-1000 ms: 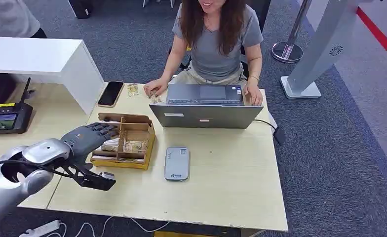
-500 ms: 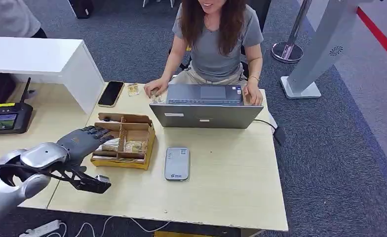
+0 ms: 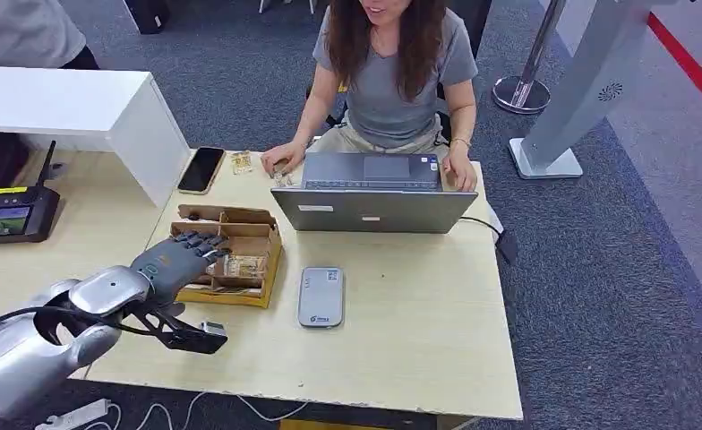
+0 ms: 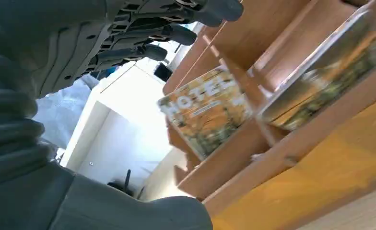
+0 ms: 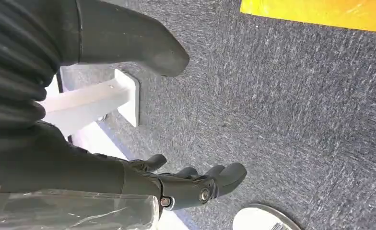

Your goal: Pass the card to the sensor for recognition and then transmit it.

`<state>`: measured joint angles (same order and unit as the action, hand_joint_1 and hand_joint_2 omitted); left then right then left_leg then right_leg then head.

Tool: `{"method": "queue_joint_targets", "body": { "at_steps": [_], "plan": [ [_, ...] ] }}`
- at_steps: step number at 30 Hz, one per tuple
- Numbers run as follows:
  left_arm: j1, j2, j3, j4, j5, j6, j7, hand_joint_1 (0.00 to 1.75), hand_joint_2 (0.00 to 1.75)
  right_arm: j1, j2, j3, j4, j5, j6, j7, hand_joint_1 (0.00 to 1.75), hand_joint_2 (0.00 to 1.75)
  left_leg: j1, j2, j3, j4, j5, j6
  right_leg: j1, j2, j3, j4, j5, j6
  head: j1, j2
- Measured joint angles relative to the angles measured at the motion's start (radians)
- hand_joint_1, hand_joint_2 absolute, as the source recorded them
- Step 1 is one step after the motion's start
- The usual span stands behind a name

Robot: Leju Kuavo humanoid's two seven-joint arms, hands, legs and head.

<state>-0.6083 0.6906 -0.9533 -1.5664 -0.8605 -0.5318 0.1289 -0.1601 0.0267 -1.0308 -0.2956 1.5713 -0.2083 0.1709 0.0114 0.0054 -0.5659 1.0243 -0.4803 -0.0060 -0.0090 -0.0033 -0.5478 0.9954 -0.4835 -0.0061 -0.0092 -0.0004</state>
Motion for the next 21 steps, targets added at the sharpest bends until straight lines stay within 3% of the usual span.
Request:
{"method": "queue_joint_targets", "body": {
  "at_steps": [7, 21],
  "plan": [
    [0.045, -0.033, 0.005, 0.029, -0.023, 0.001, 0.006, 0.0, 1.75, 0.0, 0.0, 0.0, 0.0, 0.0, 0.0, 0.006, 0.0, 1.75, 0.0, 0.001, 0.0, 0.0, 0.0, 0.0, 0.0, 0.001, -0.001, 0.0, 0.0, 0.0, 0.0, 0.0],
    [0.145, -0.042, 0.053, 0.036, -0.161, 0.007, 0.077, 0.0, 1.75, 0.008, 0.0, -0.004, 0.0, 0.0, -0.003, 0.005, 0.0, 1.75, 0.0, 0.001, -0.001, 0.0, 0.0, 0.0, 0.0, 0.001, -0.001, 0.0, 0.0, 0.0, 0.0, 0.0]
  ]
}}
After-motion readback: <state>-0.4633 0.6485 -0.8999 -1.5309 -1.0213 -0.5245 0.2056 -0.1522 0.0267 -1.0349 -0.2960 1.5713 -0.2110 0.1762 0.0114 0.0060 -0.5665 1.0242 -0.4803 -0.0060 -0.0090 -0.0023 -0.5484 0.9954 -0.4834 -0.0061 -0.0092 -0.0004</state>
